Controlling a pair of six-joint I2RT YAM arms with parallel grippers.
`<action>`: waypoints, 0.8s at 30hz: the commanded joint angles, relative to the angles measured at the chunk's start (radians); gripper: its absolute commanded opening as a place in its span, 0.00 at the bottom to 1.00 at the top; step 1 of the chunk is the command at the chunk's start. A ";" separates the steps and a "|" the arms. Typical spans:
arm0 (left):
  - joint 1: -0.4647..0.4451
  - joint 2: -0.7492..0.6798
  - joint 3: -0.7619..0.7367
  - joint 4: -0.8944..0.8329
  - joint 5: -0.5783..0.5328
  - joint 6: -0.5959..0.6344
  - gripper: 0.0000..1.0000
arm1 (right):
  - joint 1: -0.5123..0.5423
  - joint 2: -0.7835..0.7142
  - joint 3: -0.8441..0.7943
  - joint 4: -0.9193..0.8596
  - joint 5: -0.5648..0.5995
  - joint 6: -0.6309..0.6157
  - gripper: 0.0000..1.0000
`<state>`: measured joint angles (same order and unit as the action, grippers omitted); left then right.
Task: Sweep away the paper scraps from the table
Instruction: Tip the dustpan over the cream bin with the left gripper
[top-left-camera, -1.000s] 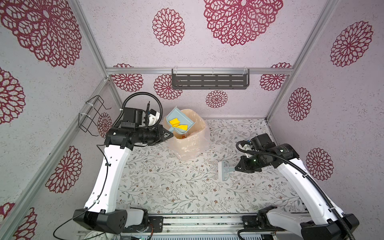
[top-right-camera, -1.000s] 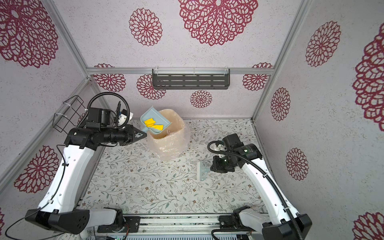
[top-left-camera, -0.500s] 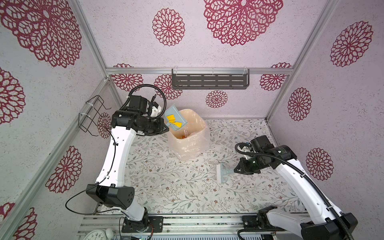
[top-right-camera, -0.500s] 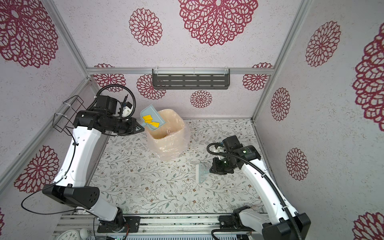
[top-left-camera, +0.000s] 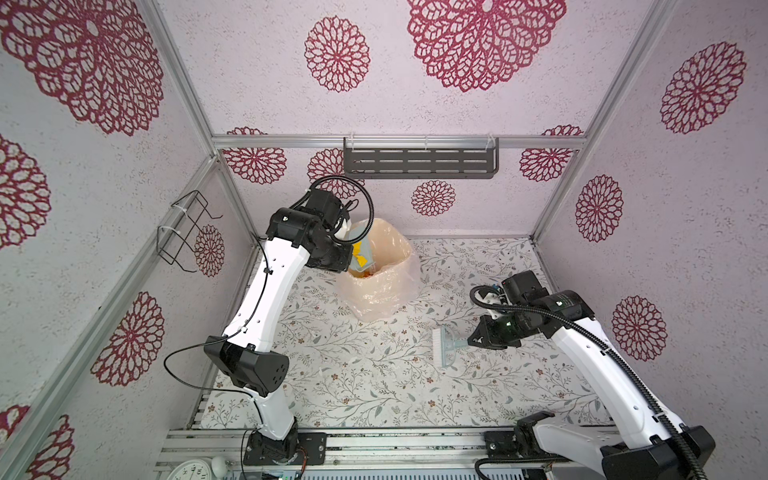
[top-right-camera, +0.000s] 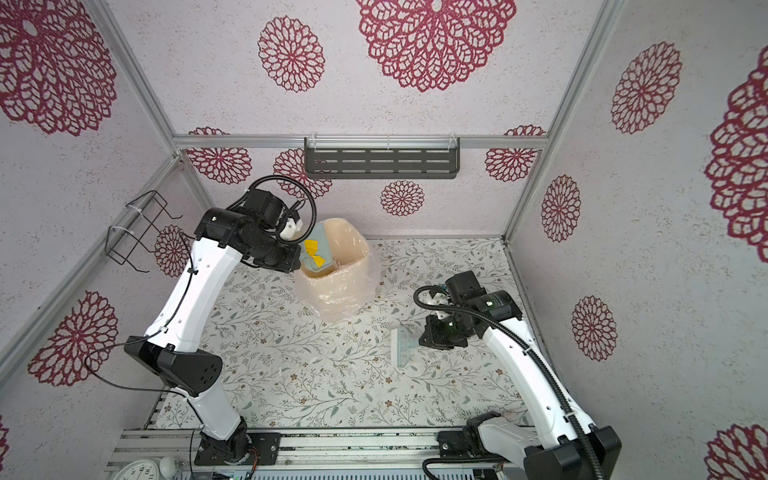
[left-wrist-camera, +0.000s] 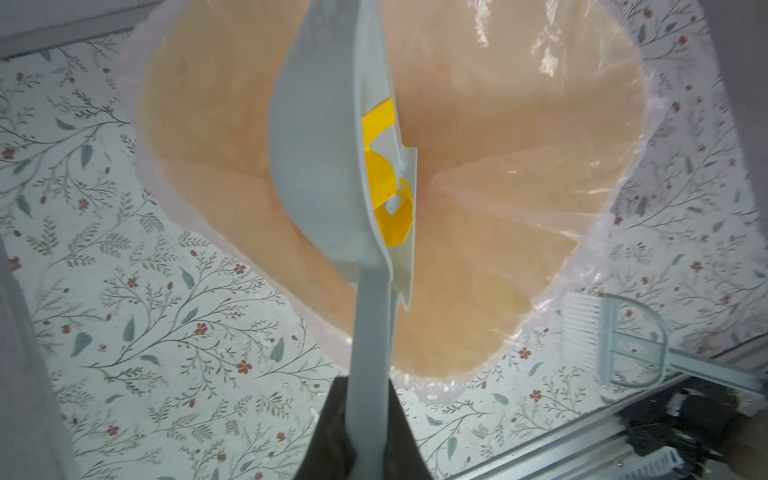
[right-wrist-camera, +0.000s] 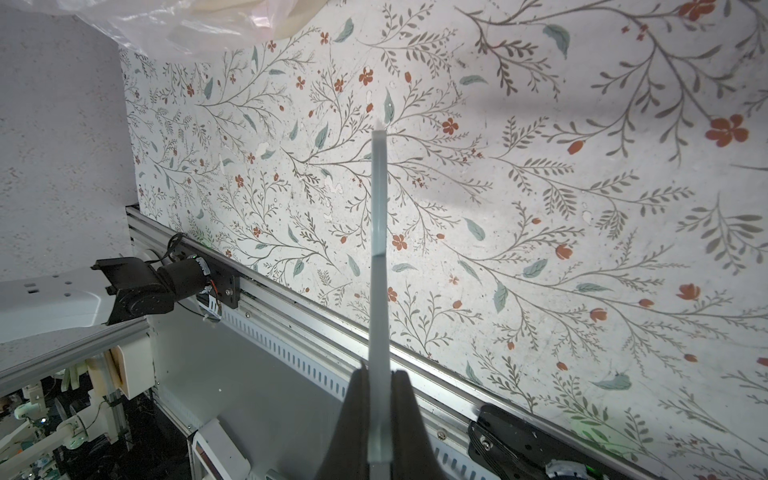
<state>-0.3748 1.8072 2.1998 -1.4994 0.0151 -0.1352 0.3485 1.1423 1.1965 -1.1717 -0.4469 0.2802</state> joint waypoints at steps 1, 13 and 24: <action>-0.037 0.006 0.037 -0.035 -0.181 0.060 0.00 | -0.006 -0.005 0.021 -0.011 -0.013 -0.014 0.00; -0.089 0.000 0.035 -0.035 -0.279 0.095 0.00 | -0.006 -0.005 0.031 -0.006 -0.007 -0.001 0.00; -0.044 -0.148 0.055 0.040 -0.183 0.040 0.00 | -0.057 -0.025 -0.003 0.094 0.001 0.032 0.00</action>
<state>-0.4408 1.7634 2.2379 -1.5120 -0.2138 -0.0692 0.3168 1.1435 1.1969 -1.1259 -0.4458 0.2924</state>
